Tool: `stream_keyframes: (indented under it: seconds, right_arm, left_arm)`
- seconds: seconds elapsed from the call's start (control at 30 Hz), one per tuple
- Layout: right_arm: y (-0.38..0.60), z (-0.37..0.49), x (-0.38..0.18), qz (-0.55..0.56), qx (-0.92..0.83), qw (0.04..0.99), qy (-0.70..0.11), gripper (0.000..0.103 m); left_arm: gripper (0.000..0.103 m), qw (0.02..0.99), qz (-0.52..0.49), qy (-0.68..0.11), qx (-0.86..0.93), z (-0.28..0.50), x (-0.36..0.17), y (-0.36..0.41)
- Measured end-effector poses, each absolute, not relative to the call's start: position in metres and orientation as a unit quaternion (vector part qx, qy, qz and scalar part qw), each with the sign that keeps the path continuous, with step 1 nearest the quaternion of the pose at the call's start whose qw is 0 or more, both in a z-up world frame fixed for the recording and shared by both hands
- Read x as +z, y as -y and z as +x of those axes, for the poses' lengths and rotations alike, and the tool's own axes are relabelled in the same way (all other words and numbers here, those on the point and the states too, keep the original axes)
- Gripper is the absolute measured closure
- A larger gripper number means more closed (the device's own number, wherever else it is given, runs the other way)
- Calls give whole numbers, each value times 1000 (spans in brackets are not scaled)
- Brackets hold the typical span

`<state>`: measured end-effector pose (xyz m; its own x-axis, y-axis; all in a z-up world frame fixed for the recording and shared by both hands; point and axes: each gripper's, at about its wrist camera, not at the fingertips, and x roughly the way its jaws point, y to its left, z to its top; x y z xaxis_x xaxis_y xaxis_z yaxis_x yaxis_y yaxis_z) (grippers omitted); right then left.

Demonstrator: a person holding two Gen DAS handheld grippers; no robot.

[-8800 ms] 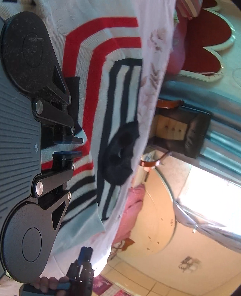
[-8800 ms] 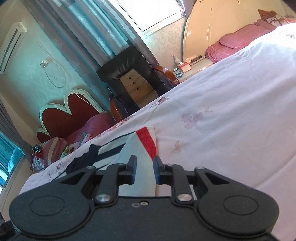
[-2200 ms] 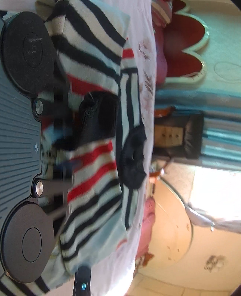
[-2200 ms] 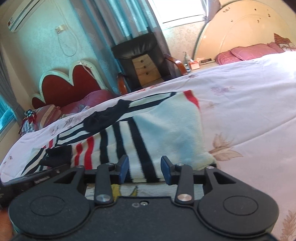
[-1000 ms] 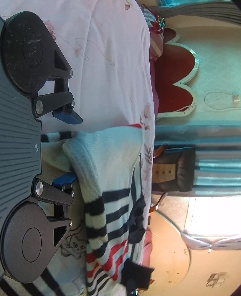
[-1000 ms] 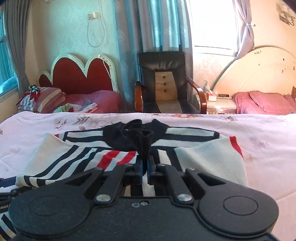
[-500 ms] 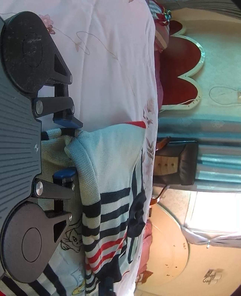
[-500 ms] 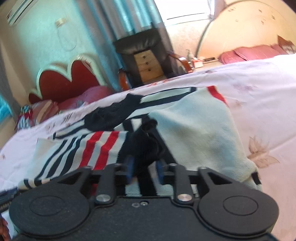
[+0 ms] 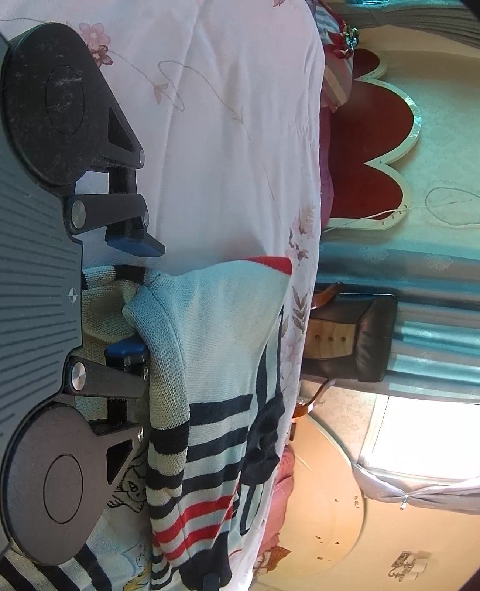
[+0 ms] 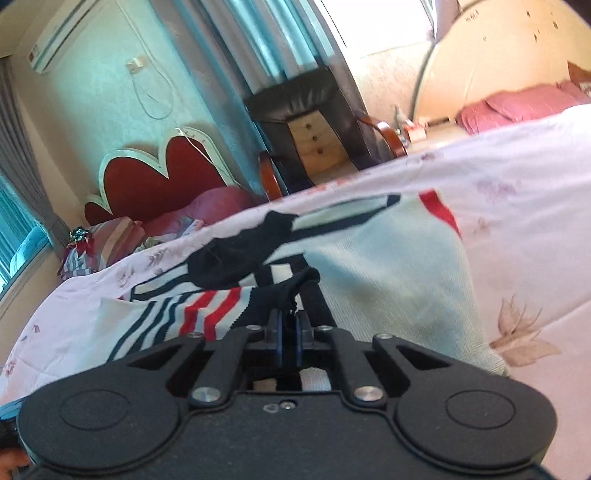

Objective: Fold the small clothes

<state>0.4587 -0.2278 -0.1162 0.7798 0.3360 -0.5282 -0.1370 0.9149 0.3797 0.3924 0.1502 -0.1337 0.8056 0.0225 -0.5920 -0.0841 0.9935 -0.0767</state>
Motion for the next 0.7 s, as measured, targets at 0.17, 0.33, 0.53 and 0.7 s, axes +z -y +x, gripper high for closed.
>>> stream_keyframes:
  seconds: [0.17,0.33,0.53,0.7]
  right_arm:
    - [224,456,-127,124,103,926,-341,96]
    - [229,455,-129,120,77,933,-331,87]
    - [217,449,-117,79,113,941,-309,91]
    - [191,466,-139,13,108,931,-349,97]
  left_arm:
    - [57,941,-23,-336,24,396,-139,-146]
    - [57,951,-24,-307,-17,362,-113,-155]
    - [57,957,-37,-278,-71,382,-101,-135]
    - [57,942,-13,-326,-73,401,-134,-116]
